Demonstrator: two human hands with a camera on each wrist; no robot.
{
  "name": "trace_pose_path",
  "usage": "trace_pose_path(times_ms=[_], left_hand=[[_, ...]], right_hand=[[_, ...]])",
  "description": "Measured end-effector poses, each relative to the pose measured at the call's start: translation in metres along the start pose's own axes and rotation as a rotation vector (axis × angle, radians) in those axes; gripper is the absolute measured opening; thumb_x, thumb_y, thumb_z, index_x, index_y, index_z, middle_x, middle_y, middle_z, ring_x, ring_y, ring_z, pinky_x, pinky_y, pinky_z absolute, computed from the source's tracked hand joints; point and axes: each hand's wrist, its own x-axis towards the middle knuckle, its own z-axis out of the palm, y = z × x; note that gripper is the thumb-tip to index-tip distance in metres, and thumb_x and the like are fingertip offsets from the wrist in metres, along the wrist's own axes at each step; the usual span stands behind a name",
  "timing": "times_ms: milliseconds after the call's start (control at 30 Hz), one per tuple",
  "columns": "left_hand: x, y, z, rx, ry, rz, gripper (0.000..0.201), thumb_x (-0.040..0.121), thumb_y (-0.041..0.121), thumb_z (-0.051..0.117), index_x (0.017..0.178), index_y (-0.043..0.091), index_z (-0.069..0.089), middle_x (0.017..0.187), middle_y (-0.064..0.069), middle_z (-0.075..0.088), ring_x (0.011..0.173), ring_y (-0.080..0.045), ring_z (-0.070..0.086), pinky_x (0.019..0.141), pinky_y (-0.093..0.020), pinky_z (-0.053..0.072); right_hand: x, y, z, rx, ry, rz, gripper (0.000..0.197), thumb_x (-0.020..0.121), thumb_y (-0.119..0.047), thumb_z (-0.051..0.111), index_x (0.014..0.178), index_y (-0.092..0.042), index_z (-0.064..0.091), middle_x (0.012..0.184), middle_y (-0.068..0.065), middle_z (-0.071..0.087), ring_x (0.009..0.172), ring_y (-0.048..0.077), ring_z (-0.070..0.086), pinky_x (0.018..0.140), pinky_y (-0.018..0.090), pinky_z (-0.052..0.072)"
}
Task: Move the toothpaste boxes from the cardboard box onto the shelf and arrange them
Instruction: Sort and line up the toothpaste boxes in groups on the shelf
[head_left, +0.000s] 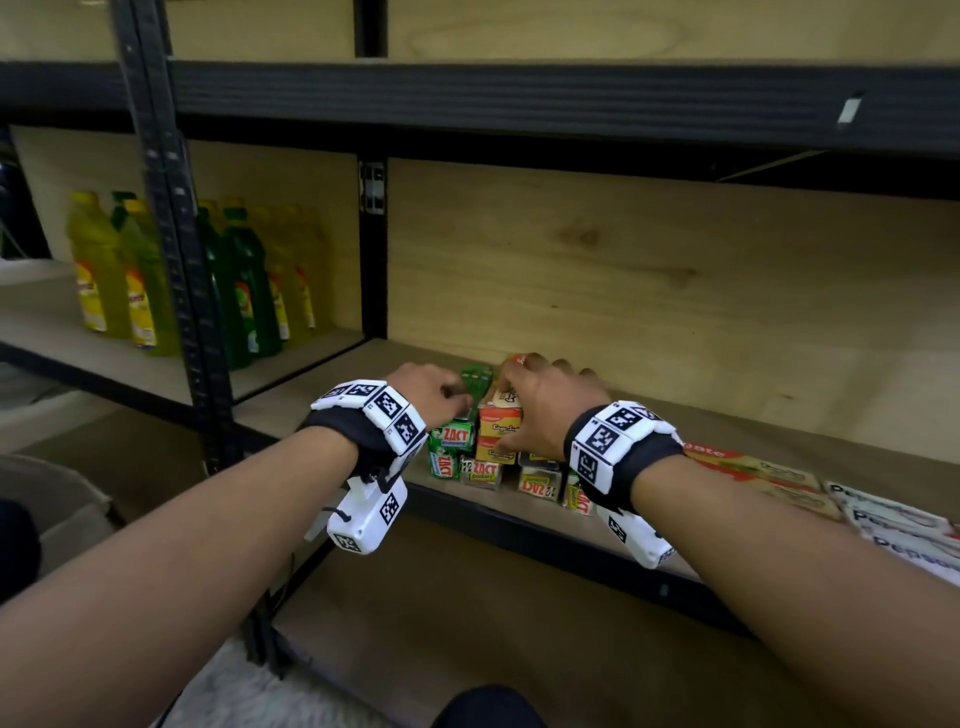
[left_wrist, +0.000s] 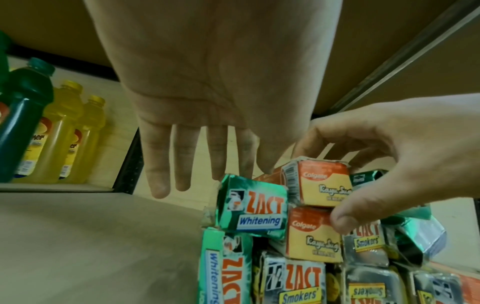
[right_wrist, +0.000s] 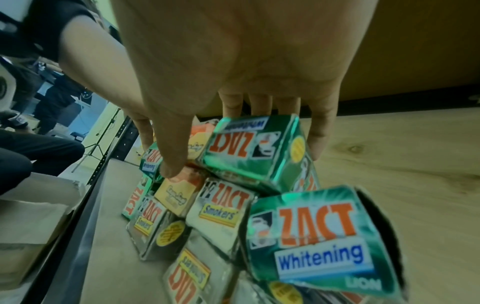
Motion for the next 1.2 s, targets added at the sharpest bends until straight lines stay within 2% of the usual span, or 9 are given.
trace_pose_path(times_ms=[133,267,367,600,733,900,1067,1133,1200], left_hand=[[0.000,-0.004,0.005,-0.076,0.001,0.011,0.043,0.089,0.051,0.062,0.127,0.030,0.064,0.129,0.000,0.064,0.113,-0.020,0.059,0.087,-0.022,0.043],[-0.001,-0.005,0.008,-0.116,0.008,0.011,0.043,0.088,0.051,0.063,0.126,0.030,0.064,0.127,-0.001,0.064,0.108,-0.019,0.061,0.082,-0.022,0.044],[-0.001,-0.006,0.010,-0.119,0.027,0.006,0.043,0.088,0.051,0.063,0.126,0.030,0.064,0.127,0.000,0.064,0.108,-0.018,0.060,0.082,-0.022,0.044],[0.002,-0.006,0.012,-0.067,0.053,0.006,0.040,0.088,0.053,0.062,0.121,0.031,0.066,0.124,-0.002,0.065,0.101,-0.019,0.063,0.081,-0.025,0.049],[0.010,-0.002,0.010,0.038,0.037,-0.002,0.043,0.086,0.061,0.058,0.115,0.030,0.067,0.110,-0.004,0.068,0.091,-0.023,0.065,0.079,-0.032,0.055],[0.021,0.005,0.008,-0.023,0.058,0.004,0.053,0.090,0.054,0.058,0.133,0.024,0.052,0.123,-0.006,0.065,0.102,-0.023,0.065,0.084,-0.034,0.055],[0.031,0.026,-0.004,-0.059,0.008,0.126,0.063,0.095,0.050,0.053,0.151,0.030,0.030,0.144,-0.006,0.049,0.119,-0.024,0.057,0.083,-0.026,0.045],[0.039,0.037,-0.006,-0.035,-0.079,0.173,0.063,0.097,0.048,0.051,0.153,0.031,0.026,0.145,-0.007,0.047,0.124,-0.027,0.053,0.090,-0.029,0.043],[0.045,0.046,-0.006,-0.012,-0.150,0.208,0.064,0.098,0.045,0.051,0.154,0.030,0.024,0.144,-0.007,0.049,0.128,-0.028,0.050,0.096,-0.028,0.038]], right_hand=[[-0.001,-0.001,0.001,0.023,0.010,-0.035,0.063,0.075,-0.052,0.074,0.126,-0.028,0.044,0.112,0.000,0.059,0.093,0.025,0.060,0.081,0.044,0.055],[-0.005,0.000,-0.002,0.037,0.011,-0.075,0.056,0.082,-0.044,0.068,0.131,-0.039,0.042,0.115,0.002,0.055,0.092,0.026,0.061,0.080,0.043,0.055],[-0.003,0.004,-0.009,0.216,0.047,-0.032,0.050,0.081,-0.031,0.071,0.123,-0.047,0.050,0.115,0.000,0.048,0.096,0.027,0.058,0.078,0.043,0.057],[0.005,0.025,-0.027,0.457,0.172,0.021,0.045,0.076,-0.007,0.077,0.104,-0.039,0.064,0.106,-0.004,0.054,0.085,0.018,0.060,0.069,0.032,0.058],[0.008,0.045,-0.037,0.557,0.233,0.073,0.046,0.074,-0.006,0.081,0.100,-0.040,0.067,0.110,-0.005,0.057,0.094,0.016,0.061,0.078,0.030,0.059],[-0.005,0.078,-0.045,0.711,0.243,0.052,0.045,0.077,0.005,0.075,0.098,-0.035,0.070,0.114,-0.004,0.061,0.098,0.015,0.061,0.069,0.011,0.048],[-0.022,0.107,-0.046,0.862,0.228,0.044,0.047,0.075,0.010,0.075,0.094,-0.032,0.073,0.111,-0.003,0.068,0.092,0.015,0.068,0.074,0.024,0.058],[-0.027,0.114,-0.047,0.917,0.179,0.030,0.047,0.073,0.013,0.075,0.092,-0.030,0.072,0.108,0.000,0.070,0.089,0.016,0.069,0.076,0.023,0.057],[-0.032,0.119,-0.044,0.945,0.148,0.028,0.047,0.072,0.015,0.075,0.092,-0.028,0.073,0.106,0.004,0.073,0.090,0.020,0.070,0.082,0.030,0.058]])
